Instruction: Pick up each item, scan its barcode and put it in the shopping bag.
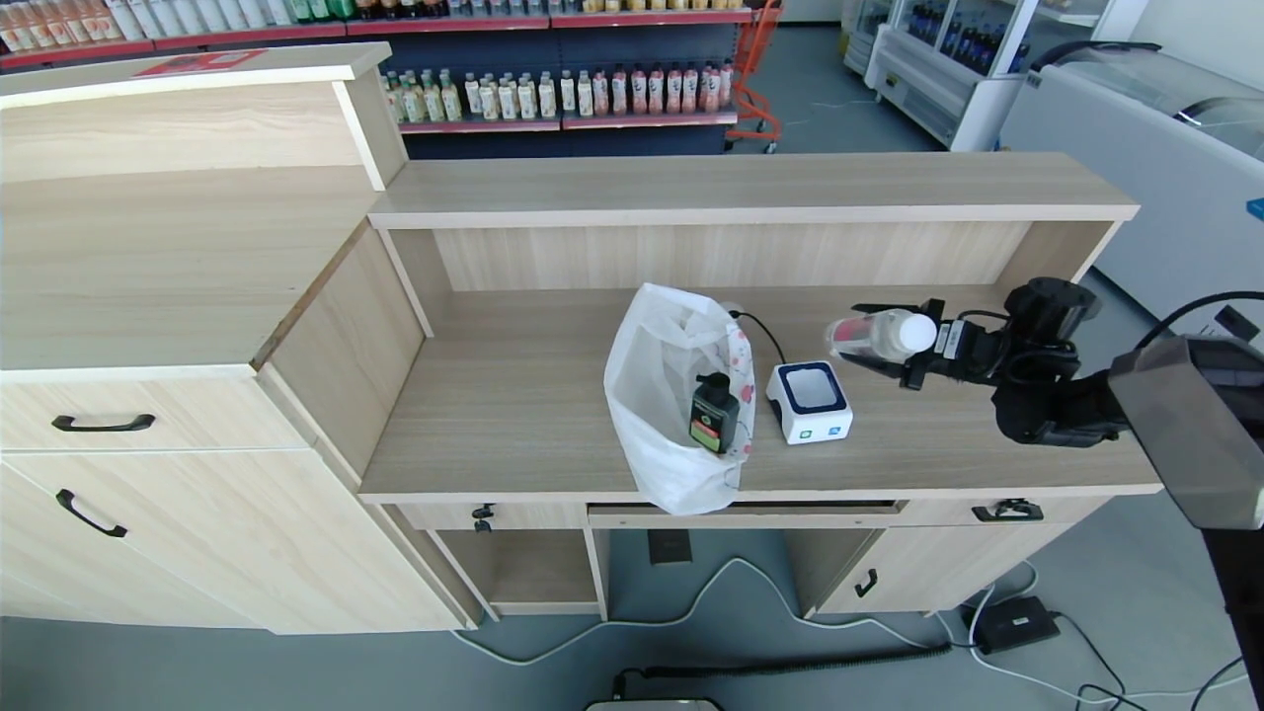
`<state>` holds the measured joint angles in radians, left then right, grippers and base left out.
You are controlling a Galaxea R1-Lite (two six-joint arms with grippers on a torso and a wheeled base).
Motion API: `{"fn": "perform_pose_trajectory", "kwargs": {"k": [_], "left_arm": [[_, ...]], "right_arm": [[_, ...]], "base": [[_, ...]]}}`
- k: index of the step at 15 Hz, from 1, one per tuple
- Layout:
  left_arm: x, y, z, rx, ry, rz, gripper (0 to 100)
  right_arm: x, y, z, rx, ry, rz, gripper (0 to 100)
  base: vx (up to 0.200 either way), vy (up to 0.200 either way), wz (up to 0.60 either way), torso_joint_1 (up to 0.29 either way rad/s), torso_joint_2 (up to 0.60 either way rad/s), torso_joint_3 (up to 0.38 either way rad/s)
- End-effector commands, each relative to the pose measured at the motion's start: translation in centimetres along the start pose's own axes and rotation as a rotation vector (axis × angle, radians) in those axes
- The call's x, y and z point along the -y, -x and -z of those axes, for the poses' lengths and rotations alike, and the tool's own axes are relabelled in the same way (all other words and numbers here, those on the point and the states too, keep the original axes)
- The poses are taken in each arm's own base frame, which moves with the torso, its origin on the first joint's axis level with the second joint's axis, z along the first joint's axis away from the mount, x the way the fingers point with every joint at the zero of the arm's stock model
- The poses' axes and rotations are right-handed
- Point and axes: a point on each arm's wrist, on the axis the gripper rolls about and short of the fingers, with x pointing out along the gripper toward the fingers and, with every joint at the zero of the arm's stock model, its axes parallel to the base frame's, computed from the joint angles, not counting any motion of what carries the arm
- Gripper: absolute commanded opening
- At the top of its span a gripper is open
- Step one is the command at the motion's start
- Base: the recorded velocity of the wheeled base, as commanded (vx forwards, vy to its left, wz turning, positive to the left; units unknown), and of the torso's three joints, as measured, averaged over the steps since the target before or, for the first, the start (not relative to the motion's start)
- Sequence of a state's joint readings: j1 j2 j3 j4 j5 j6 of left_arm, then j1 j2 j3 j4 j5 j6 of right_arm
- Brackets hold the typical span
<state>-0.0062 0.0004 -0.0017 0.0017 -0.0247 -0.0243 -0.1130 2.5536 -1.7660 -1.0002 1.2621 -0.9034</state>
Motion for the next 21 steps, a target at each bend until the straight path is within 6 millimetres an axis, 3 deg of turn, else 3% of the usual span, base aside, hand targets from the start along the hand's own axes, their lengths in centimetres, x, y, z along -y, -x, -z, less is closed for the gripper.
{"fn": "perform_pose_trajectory", "kwargs": {"k": [1,13,21], "left_arm": [[0.0,0.0,0.0,0.000,0.000,0.001,100],[0.0,0.0,0.0,0.000,0.000,0.000,100],[0.0,0.0,0.0,0.000,0.000,0.000,100]], "right_arm": [[-1.5,0.0,1.4,-0.007,-0.028,-0.006,0],[-3.3,-2.3,4.0,0.049,0.001,-0.022,0],[-7.4,-3.8,5.8,0.053,-0.124,-0.065,0]], "base": [[0.000,0.000,0.00,0.000,0.00,0.000],[0.000,0.000,0.00,0.000,0.00,0.000],[0.000,0.000,0.00,0.000,0.00,0.000]]}}
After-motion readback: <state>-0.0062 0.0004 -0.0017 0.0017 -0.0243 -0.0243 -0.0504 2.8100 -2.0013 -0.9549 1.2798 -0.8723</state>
